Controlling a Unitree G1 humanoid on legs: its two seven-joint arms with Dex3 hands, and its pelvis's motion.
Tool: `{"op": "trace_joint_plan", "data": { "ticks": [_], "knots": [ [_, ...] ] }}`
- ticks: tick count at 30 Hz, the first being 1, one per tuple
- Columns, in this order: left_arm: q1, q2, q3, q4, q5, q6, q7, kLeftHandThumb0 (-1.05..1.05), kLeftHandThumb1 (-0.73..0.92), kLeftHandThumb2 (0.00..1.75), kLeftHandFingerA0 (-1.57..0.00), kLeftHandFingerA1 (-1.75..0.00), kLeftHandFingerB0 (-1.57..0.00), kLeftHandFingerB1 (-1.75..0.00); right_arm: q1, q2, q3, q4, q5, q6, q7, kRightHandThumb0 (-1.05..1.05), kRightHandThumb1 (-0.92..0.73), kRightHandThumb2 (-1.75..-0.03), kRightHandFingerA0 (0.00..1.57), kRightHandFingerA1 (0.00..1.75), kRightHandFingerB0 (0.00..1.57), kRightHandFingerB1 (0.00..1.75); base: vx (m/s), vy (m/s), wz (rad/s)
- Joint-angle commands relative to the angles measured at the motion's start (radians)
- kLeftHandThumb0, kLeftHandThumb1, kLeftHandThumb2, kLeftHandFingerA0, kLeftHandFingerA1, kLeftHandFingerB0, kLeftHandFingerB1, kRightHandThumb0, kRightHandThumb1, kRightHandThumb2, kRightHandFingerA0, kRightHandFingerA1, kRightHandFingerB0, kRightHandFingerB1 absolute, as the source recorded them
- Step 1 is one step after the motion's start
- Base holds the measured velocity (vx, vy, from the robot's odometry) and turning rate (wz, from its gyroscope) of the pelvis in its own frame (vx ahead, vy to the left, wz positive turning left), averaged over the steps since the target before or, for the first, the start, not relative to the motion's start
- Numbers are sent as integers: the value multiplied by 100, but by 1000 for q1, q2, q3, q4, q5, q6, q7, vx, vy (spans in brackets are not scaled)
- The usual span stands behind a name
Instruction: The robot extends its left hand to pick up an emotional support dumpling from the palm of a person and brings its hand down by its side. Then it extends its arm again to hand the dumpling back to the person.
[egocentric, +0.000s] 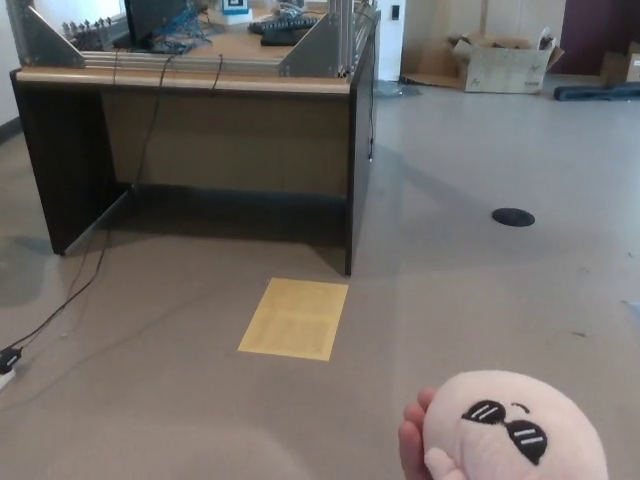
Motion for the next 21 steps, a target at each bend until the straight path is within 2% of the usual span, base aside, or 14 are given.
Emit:
{"op": "trace_joint_plan", "data": {
  "ticks": [1,2,4,5,7,10,11,12,13,16,17,18,19,21],
  "knots": [
    [-34,59,56,-66,-50,-260,-10,-54,41,66,-31,-44,-18,-36,-48,-37,-27,43,13,-216,-28,-36,-57,-57,83,52,62,42,83,-1,2],
    [-57,76,71,-144,-92,-243,-56,-27,25,84,-12,-51,-8,-49,-54,-40,-30,46,14,-216,-28,-36,-57,-57,85,52,62,42,0,0,0],
    [-95,105,92,-278,-157,-202,-129,-26,25,83,-10,-50,-6,-49,-63,-44,-35,55,15,-221,-29,-35,-57,-56,85,52,62,41,0,0,0],
    [-134,142,101,-395,-208,-141,-186,-31,25,84,-1,-47,0,-47,-70,-45,-38,64,17,-232,-27,-34,-58,-56,84,52,62,41,0,0,0],
    [-201,211,107,-546,-268,-57,-267,-33,23,84,-1,-48,0,-48,-78,-45,-41,75,17,-243,-25,-35,-58,-57,84,52,62,41,0,0,0],
    [-234,243,108,-597,-290,-19,-305,-33,23,84,-1,-48,0,-48,-80,-45,-41,79,15,-245,-26,-35,-58,-57,84,52,62,41,0,0,0],
    [-363,324,84,-710,-342,87,-388,-33,15,79,0,-48,0,-49,-75,-47,-40,73,12,-242,-28,-36,-58,-58,84,53,61,41,0,0,0],
    [-399,348,77,-743,-357,119,-411,-33,15,79,0,-48,0,-49,-74,-47,-39,72,11,-242,-29,-36,-58,-58,84,53,61,41,92,0,1],
    [-473,386,56,-783,-369,166,-454,-64,37,72,-10,-39,-6,-25,-73,-47,-39,72,10,-241,-29,-38,-59,-57,83,51,61,40,0,0,0],
    [-532,418,38,-814,-387,216,-494,-64,38,72,-9,-38,-6,-24,-75,-47,-38,75,9,-245,-28,-38,-59,-57,82,51,61,40,0,0,0],
    [-587,434,12,-830,-381,242,-521,-71,43,56,-13,-26,-7,-26,-75,-48,-37,76,8,-247,-29,-38,-59,-58,83,52,61,40,0,0,0],
    [-628,446,-8,-842,-376,264,-540,-71,43,56,-13,-26,-7,-26,-76,-48,-37,77,7,-249,-30,-38,-59,-58,83,52,61,40,0,0,0],
    [-735,441,-66,-869,-358,296,-583,-58,33,79,-1,-27,0,-26,-78,-47,-40,81,11,-256,-28,-35,-58,-58,84,53,61,41,0,0,0],
    [-848,434,-129,-899,-342,334,-627,-58,33,79,-1,-27,0,-26,-80,-45,-43,88,16,-264,-25,-35,-58,-58,84,53,61,41,0,0,0]
  ]
}}
